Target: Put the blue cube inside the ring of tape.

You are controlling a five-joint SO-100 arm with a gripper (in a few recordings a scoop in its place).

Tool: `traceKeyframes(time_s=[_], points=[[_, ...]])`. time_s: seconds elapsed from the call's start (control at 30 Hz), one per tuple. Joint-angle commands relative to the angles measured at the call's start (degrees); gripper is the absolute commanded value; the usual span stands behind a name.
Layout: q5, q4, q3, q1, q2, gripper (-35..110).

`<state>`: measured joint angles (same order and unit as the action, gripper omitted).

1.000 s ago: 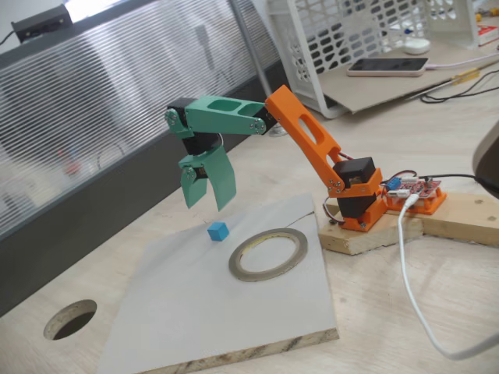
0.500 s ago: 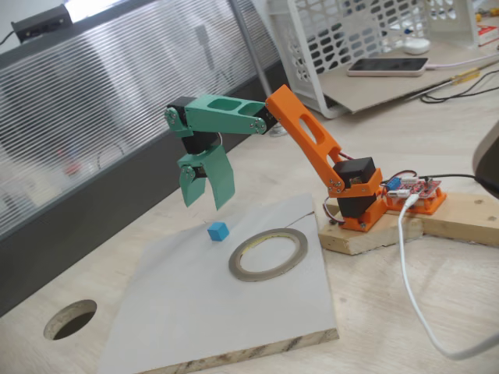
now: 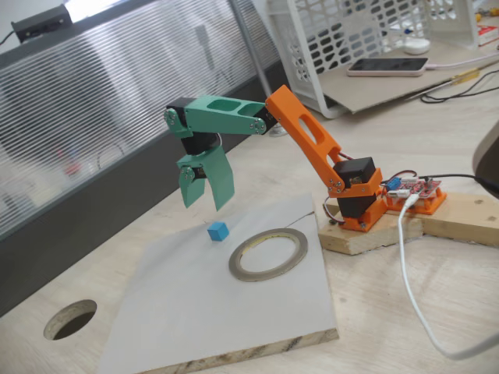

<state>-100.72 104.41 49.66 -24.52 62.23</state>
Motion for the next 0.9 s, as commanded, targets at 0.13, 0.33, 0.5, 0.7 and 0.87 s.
traceKeyframes(time_s=[0.13,0.33,0.5,0.7,0.87], points=[[-0.4,0.6,-0.3,-0.4,-3.1,57],[-0.4,0.6,-0.4,-0.4,-6.2,57],[-0.4,0.2,-0.4,-0.4,-6.4,57],[-0.4,0.1,-0.4,-0.4,-6.5,57],[-0.4,0.0,-0.4,-0.4,-6.5,57]])
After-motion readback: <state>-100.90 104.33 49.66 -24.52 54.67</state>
